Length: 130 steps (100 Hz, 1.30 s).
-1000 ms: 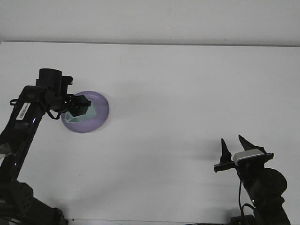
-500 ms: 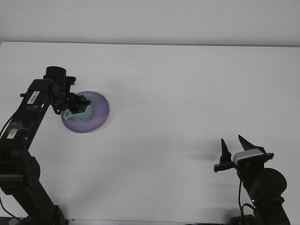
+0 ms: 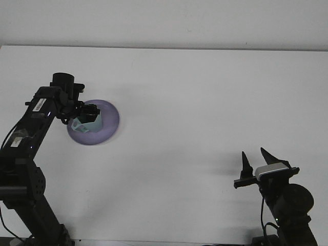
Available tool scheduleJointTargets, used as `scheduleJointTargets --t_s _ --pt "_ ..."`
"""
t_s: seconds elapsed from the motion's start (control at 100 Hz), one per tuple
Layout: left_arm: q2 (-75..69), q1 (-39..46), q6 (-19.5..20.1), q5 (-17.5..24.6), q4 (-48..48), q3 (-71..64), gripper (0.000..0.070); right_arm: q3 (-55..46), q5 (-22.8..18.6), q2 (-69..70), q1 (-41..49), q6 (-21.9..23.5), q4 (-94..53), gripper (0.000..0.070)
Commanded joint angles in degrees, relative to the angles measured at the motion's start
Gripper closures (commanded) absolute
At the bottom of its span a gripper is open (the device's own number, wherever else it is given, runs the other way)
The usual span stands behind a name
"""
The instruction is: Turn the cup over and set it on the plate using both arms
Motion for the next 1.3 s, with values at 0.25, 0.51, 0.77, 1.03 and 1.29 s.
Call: scheduleJointTargets --t_s 0.25,0.51,0.77,1.03,1.29 --pt "-4.37 0.94 0.11 3.89 -6.01 9.77 0.0194 0.61 -0.02 0.20 0.13 0.79 0.44 0.0310" --pt "-20.06 4.33 -5.75 9.40 -7.37 9.73 0.0352 0.61 0.00 0.20 0.13 0.81 0.02 0.0310" --pt "-39.28 4.52 -3.69 12.96 -1.62 -3.54 0.0687 0.61 0.37 0.17 0.11 0.83 0.07 0.0662" --pt "-68.74 4.11 -4.37 12.76 28.46 -41.59 0.0687 0.57 3.45 -0.59 0.07 1.86 0.96 0.0699" --pt "-92.24 4.13 -5.20 7.87 39.95 -65.31 0.0687 0.50 3.69 -3.32 0.07 0.72 4.96 0.0699"
